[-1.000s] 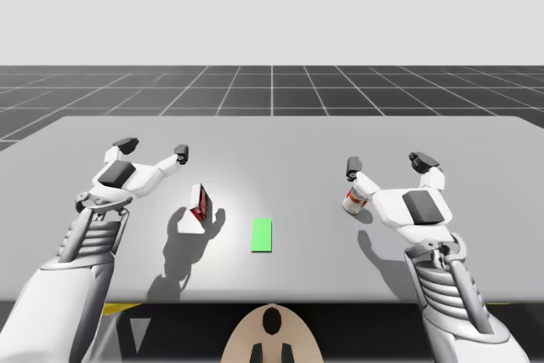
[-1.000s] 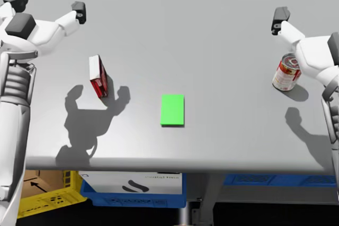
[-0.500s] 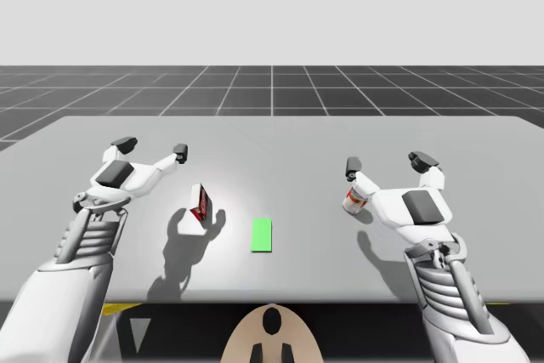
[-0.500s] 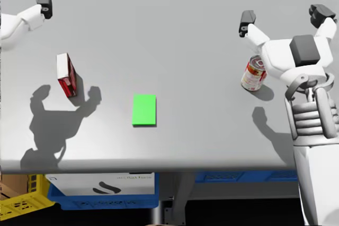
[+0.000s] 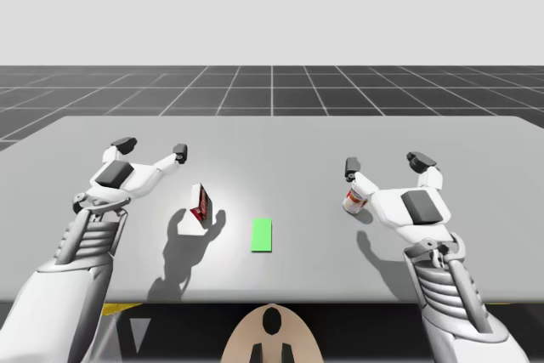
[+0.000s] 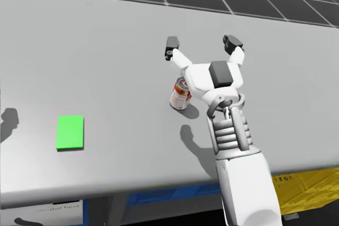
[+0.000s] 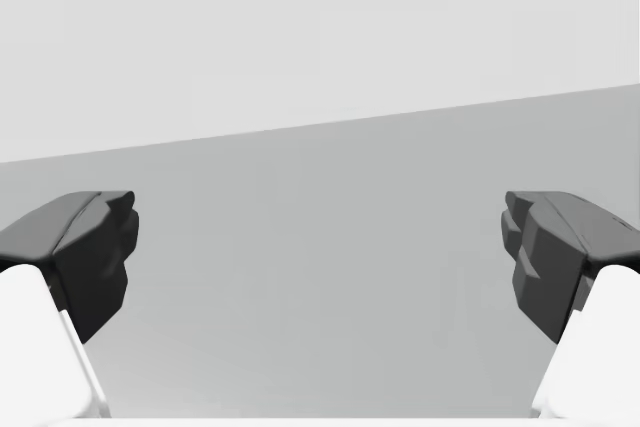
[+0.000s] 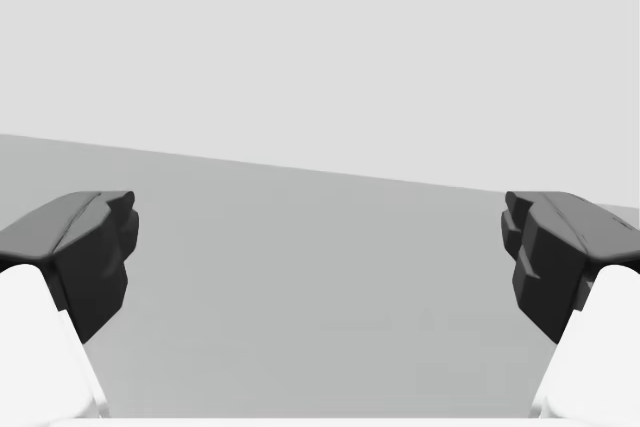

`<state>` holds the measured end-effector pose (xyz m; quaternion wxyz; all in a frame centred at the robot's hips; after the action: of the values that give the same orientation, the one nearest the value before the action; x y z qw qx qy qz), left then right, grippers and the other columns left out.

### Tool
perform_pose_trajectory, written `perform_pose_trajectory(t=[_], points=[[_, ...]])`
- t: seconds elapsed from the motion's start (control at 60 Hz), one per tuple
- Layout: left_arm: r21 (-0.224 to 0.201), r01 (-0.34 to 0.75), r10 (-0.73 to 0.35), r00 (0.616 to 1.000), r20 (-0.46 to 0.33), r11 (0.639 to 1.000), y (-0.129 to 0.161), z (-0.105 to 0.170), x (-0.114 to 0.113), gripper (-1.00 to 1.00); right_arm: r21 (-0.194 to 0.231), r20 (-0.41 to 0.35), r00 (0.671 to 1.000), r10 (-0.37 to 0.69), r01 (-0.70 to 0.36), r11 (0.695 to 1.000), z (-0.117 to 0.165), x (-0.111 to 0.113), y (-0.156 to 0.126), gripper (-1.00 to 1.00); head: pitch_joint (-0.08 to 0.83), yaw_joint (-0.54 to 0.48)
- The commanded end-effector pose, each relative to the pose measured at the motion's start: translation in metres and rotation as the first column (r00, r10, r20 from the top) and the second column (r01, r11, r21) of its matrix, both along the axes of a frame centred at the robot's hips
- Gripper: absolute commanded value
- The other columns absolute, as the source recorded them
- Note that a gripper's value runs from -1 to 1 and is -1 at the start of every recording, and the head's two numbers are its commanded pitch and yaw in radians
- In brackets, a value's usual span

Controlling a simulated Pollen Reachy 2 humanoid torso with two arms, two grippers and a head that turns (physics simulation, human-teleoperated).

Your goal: Look at the card. If it is red, pick the object on the left. If it is green, pick the object on the right.

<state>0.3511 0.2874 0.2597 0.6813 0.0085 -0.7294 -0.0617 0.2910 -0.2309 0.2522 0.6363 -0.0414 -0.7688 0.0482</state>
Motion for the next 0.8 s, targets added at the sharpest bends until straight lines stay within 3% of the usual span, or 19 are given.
perform_pose_trajectory(t=[0.017, 0.283, 0.367, 0.417, 0.467, 0.583, 0.633, 0.7, 0.8], points=[[-0.004, -0.003, 0.003, 1.0, 0.001, 1.0, 0.0, 0.0, -0.001, -1.0, 0.003, -0.004, 1.0, 0.004, -0.004, 1.0, -0.001, 0.0, 0.0, -1.0, 0.662, -0.36], [-0.01, -0.01, 0.01, 1.0, 0.005, 1.0, 0.002, 0.001, -0.002, -1.0, 0.028, -0.01, 1.0, 0.003, -0.002, 1.0, 0.006, -0.003, -0.001, -1.0, 0.64, -0.35], [-0.015, -0.014, 0.014, 1.0, 0.005, 1.0, 0.002, 0.001, -0.002, -1.0, 0.14, -0.03, 0.999, 0.02, -0.015, 0.99, 0.012, -0.011, -0.003, -1.0, 0.642, -0.34], [-0.017, -0.019, 0.019, 1.0, 0.001, 1.0, 0.002, 0.0, -0.002, -1.0, 0.13, -0.024, 1.0, 0.005, -0.002, 0.992, 0.013, -0.018, -0.001, -1.0, 0.639, -0.34], [-0.018, -0.029, 0.029, 1.0, -0.008, 0.999, 0.001, -0.003, 0.0, -1.0, 0.169, -0.054, 0.998, 0.012, -0.002, 0.986, 0.011, -0.024, 0.003, -1.0, 0.638, -0.35], [-0.036, -0.05, 0.049, 0.999, -0.018, 0.998, 0.009, -0.005, 0.003, -1.0, 0.136, -0.051, 0.999, -0.002, 0.009, 0.991, -0.003, -0.036, 0.012, -1.0, 0.645, -0.36], [-0.048, -0.06, 0.06, 0.998, -0.019, 0.997, 0.013, -0.004, 0.004, -1.0, 0.194, -0.064, 0.998, 0.017, -0.004, 0.981, -0.01, -0.041, 0.015, -1.0, 0.647, -0.35], [-0.058, -0.073, 0.072, 0.997, -0.02, 0.996, 0.017, -0.004, 0.005, -1.0, 0.168, -0.069, 0.997, 0.03, -0.018, 0.986, -0.022, -0.048, 0.015, -1.0, 0.649, -0.35], [-0.065, -0.086, 0.085, 0.996, -0.02, 0.994, 0.019, -0.004, 0.006, -1.0, 0.174, -0.099, 0.993, 0.065, -0.047, 0.984, -0.04, -0.053, 0.014, -1.0, 0.651, -0.35]])
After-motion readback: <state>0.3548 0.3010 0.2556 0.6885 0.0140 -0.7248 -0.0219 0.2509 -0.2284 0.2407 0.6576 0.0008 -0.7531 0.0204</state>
